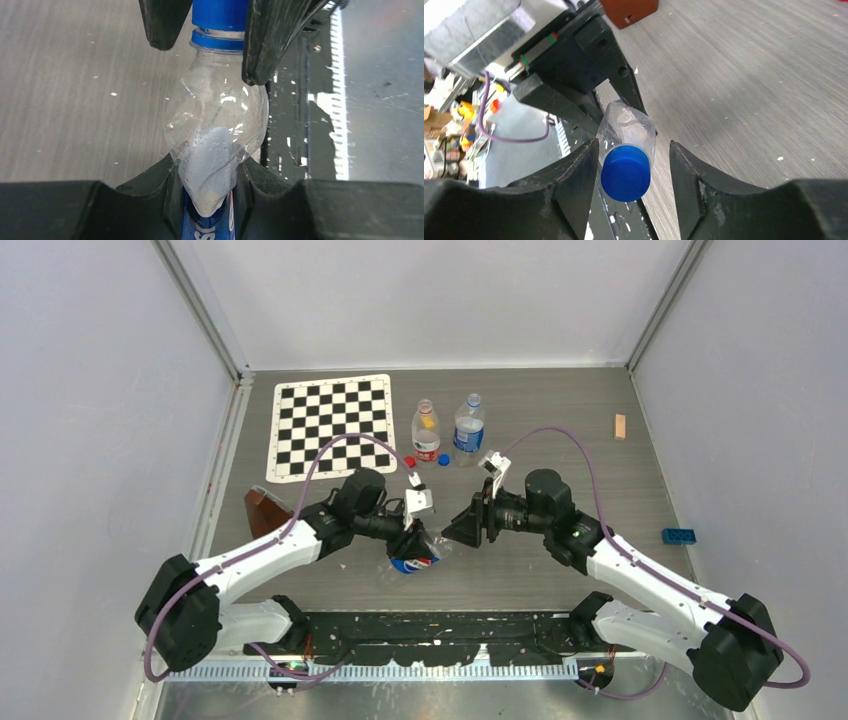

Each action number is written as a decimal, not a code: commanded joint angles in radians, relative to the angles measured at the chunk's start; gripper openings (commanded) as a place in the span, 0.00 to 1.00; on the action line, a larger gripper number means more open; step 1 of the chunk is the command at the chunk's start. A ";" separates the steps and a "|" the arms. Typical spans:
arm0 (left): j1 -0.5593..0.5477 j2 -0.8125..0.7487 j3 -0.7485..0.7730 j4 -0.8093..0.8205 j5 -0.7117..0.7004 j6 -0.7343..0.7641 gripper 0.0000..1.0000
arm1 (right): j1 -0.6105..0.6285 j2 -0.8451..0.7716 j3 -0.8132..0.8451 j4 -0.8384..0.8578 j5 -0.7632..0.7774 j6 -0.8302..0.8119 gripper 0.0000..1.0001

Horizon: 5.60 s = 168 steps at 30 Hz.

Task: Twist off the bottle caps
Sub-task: Unscrew the bottle cap from the plastic bottle.

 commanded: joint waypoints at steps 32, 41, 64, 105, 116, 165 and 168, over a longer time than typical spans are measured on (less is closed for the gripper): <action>-0.155 -0.153 -0.094 0.232 -0.723 0.125 0.00 | 0.002 0.088 0.218 -0.101 0.290 0.331 0.62; -0.156 -0.155 -0.097 0.238 -0.718 0.134 0.00 | 0.002 0.146 0.227 -0.059 0.274 0.347 0.51; -0.062 -0.116 -0.005 0.065 -0.146 0.062 0.00 | 0.002 0.018 0.101 -0.063 -0.001 0.039 0.03; -0.094 -0.232 -0.151 0.275 -0.634 0.105 0.00 | 0.002 0.077 0.196 -0.018 0.283 0.360 0.67; -0.103 -0.220 -0.151 0.295 -0.638 0.111 0.00 | 0.002 0.125 0.200 0.021 0.263 0.381 0.62; -0.106 -0.169 -0.121 0.260 -0.580 0.077 0.00 | 0.002 0.143 0.201 -0.035 0.184 0.267 0.32; -0.106 -0.147 -0.105 0.258 -0.552 0.064 0.00 | 0.002 0.139 0.198 -0.044 0.173 0.245 0.30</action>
